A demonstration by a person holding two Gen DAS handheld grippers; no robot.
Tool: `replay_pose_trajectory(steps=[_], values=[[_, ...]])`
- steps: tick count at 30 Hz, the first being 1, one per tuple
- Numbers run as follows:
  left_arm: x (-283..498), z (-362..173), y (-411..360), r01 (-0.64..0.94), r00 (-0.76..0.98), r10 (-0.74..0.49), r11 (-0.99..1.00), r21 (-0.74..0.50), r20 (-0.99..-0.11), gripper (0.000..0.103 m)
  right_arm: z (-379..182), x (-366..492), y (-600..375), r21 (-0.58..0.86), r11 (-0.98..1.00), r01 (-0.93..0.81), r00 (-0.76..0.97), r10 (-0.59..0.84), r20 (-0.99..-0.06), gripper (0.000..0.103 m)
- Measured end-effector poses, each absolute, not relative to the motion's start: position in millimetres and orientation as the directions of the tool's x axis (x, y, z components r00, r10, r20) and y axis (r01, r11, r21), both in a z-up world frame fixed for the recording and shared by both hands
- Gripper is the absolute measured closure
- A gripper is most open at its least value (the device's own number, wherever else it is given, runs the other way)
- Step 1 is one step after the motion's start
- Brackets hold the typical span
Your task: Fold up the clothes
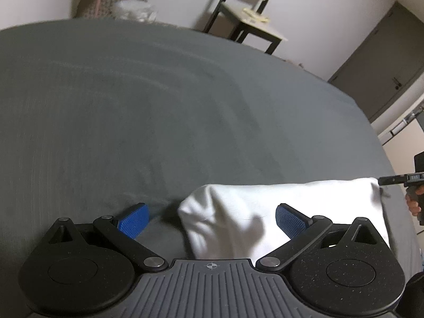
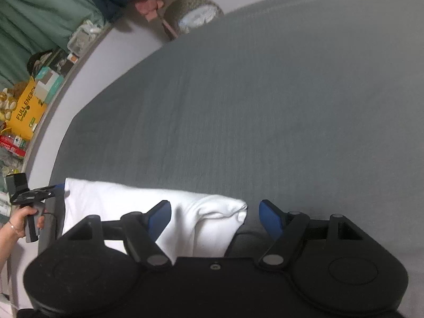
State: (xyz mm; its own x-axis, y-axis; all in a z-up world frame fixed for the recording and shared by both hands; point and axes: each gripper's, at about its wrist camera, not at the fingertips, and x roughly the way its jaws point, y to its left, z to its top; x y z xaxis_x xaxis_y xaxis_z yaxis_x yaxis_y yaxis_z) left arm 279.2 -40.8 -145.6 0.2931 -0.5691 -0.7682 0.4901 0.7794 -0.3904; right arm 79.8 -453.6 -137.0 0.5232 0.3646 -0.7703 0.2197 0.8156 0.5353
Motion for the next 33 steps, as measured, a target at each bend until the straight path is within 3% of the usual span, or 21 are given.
replay_pose_trajectory(steps=[6,10,19,23,27,32,33], values=[[280.3,-155.4,-51.9,0.501,0.294,-0.570,0.775,-0.384,-0.767,0.000,-141.0,79.2,-457.8,0.566,0.796,0.215,0.537,0.387,-0.749,0.033],[282.4,-155.1,-63.1,0.533,0.246,-0.604,0.738,-0.415,-0.758,0.000,-143.6,75.4,-465.7,0.623,0.751,0.219,0.514,0.454,-0.728,0.049],[289.5,-162.8,-67.1,0.482,0.213,-0.648,0.721,-0.498,-0.731,0.000,-160.1,71.0,-470.6,0.720,0.651,0.240,0.588,0.492,-0.642,0.049],[283.5,-166.0,-70.4,0.533,0.170,-0.680,0.672,-0.514,-0.713,0.001,-167.9,67.8,-473.6,0.749,0.624,0.224,0.630,0.493,-0.600,0.049],[277.0,-166.2,-70.8,0.553,0.173,-0.670,0.673,-0.492,-0.722,0.001,-170.6,64.6,-479.8,0.750,0.629,0.204,0.621,0.509,-0.596,0.057],[280.0,-164.3,-70.9,0.530,0.247,-0.650,0.711,-0.461,-0.719,0.008,-175.3,70.7,-478.0,0.762,0.619,0.192,0.631,0.517,-0.578,0.058],[280.6,-163.9,-72.8,0.531,0.262,-0.643,0.718,-0.450,-0.719,0.020,-174.9,72.5,-475.9,0.759,0.624,0.189,0.639,0.509,-0.577,0.058]])
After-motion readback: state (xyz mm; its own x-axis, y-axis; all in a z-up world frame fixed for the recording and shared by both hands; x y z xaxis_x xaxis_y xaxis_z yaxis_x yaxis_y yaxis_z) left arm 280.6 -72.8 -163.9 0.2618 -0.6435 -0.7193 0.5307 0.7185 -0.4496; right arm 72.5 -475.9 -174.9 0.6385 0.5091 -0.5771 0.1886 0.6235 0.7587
